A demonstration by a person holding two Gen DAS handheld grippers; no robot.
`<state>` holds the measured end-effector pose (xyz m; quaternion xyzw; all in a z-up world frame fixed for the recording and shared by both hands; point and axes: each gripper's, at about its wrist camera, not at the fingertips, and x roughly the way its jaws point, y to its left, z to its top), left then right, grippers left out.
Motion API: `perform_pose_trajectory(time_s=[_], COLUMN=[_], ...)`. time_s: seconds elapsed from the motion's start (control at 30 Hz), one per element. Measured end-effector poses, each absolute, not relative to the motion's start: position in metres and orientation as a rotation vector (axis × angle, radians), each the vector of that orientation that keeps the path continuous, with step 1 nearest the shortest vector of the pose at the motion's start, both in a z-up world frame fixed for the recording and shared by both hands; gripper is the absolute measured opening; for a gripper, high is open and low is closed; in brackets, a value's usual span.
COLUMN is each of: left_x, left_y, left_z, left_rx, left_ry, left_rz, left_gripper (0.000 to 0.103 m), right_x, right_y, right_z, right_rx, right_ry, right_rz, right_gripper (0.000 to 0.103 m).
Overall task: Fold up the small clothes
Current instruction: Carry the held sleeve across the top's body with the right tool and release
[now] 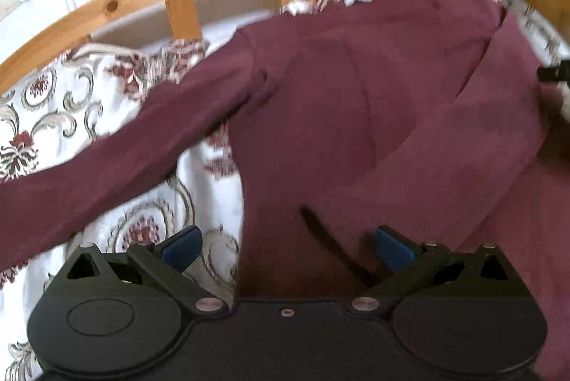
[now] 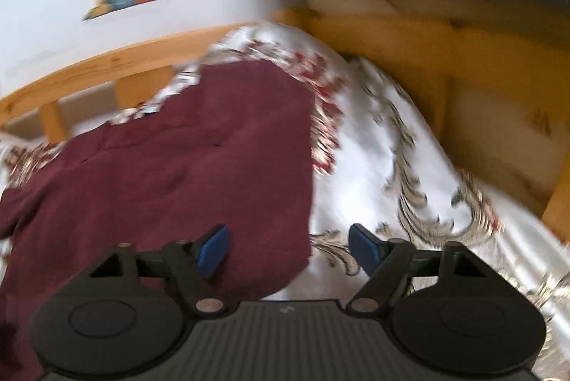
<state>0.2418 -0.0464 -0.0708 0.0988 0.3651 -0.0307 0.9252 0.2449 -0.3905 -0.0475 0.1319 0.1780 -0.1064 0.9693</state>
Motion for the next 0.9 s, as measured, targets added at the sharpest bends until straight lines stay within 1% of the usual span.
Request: perform_pose_trajectory(time_s=[0.03,0.07,0.1,0.13,0.17,0.27,0.4,0.5,0.53,0.57,0.6,0.63,0.67,0.7,0.77,0.87,0.9], left_x=[0.243,0.243,0.243,0.242,0.243,0.243,0.241,0.233,0.229,0.225,0.22,0.215,0.212,0.208,0.2,0.193,0.192], left_y=[-0.047,-0.046,-0.045,-0.044,-0.043,-0.04,-0.04,-0.034,-0.03,-0.026,-0.02,-0.015,-0.009,-0.004,0.013,0.044,0.057], left_z=[-0.075,-0.078,-0.079,-0.08,-0.081,-0.082,-0.079,-0.069,-0.064,-0.06,-0.057,-0.054,-0.052,-0.05,-0.046,-0.039,-0.037], left_rx=[0.207,0.208,0.205,0.198,0.187,0.16,0.159,0.16,0.161,0.168,0.18,0.201,0.222,0.242,0.257,0.225,0.205], left_ry=[0.761,0.767,0.769,0.771,0.775,0.78,0.783,0.758,0.745,0.734,0.724,0.714,0.707,0.7,0.687,0.672,0.665], left_rz=[-0.061,-0.061,-0.062,-0.062,-0.062,-0.06,-0.052,-0.032,-0.023,-0.009,0.008,0.021,0.035,0.061,0.15,0.32,0.374], left_gripper=[0.102,0.102,0.102,0.102,0.102,0.102,0.102,0.102,0.102,0.102,0.102,0.102,0.102,0.102,0.102,0.102,0.102], right_x=[0.249,0.251,0.252,0.251,0.25,0.242,0.248,0.246,0.245,0.244,0.242,0.241,0.239,0.237,0.235,0.229,0.227], right_y=[-0.397,-0.401,-0.405,-0.405,-0.405,-0.399,-0.391,-0.389,-0.388,-0.388,-0.387,-0.385,-0.382,-0.379,-0.371,-0.353,-0.346], right_z=[-0.053,-0.057,-0.061,-0.066,-0.068,-0.062,-0.065,-0.066,-0.065,-0.063,-0.062,-0.06,-0.058,-0.056,-0.052,-0.045,-0.043], right_rx=[0.298,0.329,0.365,0.387,0.395,0.376,0.315,0.309,0.306,0.305,0.306,0.305,0.301,0.294,0.279,0.252,0.245], right_ry=[0.368,0.37,0.366,0.363,0.354,0.299,0.329,0.33,0.326,0.322,0.318,0.313,0.306,0.302,0.289,0.266,0.259], right_rz=[-0.216,-0.21,-0.183,-0.163,-0.168,-0.213,-0.226,-0.236,-0.241,-0.241,-0.237,-0.233,-0.224,-0.211,-0.182,-0.125,-0.105], right_gripper=[0.06,0.042,0.032,0.02,0.015,0.015,0.016,0.022,0.028,0.04,0.047,0.056,0.061,0.064,0.081,0.094,0.095])
